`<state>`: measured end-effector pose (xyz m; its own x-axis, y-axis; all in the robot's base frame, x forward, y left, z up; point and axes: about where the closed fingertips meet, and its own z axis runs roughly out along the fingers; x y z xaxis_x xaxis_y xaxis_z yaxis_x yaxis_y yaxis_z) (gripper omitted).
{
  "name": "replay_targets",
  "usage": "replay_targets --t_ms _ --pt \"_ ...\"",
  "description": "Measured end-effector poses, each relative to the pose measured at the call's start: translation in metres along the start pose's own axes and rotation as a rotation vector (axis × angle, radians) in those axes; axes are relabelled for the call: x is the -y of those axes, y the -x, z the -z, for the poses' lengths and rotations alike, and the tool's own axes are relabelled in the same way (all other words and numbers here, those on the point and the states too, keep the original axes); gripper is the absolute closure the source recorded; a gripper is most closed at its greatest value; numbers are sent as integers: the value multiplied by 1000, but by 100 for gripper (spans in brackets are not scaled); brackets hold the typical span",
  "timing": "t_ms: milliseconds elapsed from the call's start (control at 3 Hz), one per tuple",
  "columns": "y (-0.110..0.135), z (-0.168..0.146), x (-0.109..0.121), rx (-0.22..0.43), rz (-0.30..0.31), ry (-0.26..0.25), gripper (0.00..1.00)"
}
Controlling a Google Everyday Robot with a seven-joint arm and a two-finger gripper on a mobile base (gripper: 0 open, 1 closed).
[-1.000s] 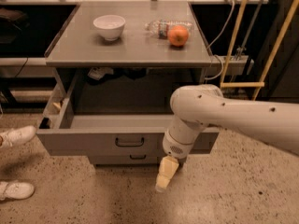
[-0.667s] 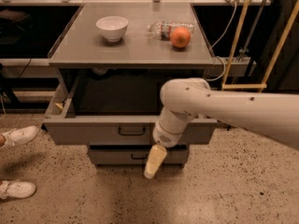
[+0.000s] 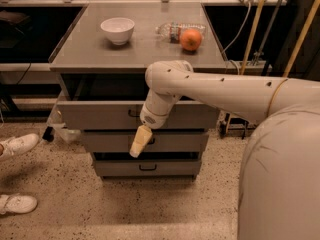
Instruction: Close top drawer
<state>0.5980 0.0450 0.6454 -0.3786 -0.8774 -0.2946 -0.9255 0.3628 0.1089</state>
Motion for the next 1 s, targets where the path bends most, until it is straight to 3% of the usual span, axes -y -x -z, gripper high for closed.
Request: replay_targets --t_ms 333,667,1000 --pt "0 0 0 0 0 0 0" --pt "7 5 17 0 -29 -34 0" --pt "25 11 54 -14 -89 -85 0"
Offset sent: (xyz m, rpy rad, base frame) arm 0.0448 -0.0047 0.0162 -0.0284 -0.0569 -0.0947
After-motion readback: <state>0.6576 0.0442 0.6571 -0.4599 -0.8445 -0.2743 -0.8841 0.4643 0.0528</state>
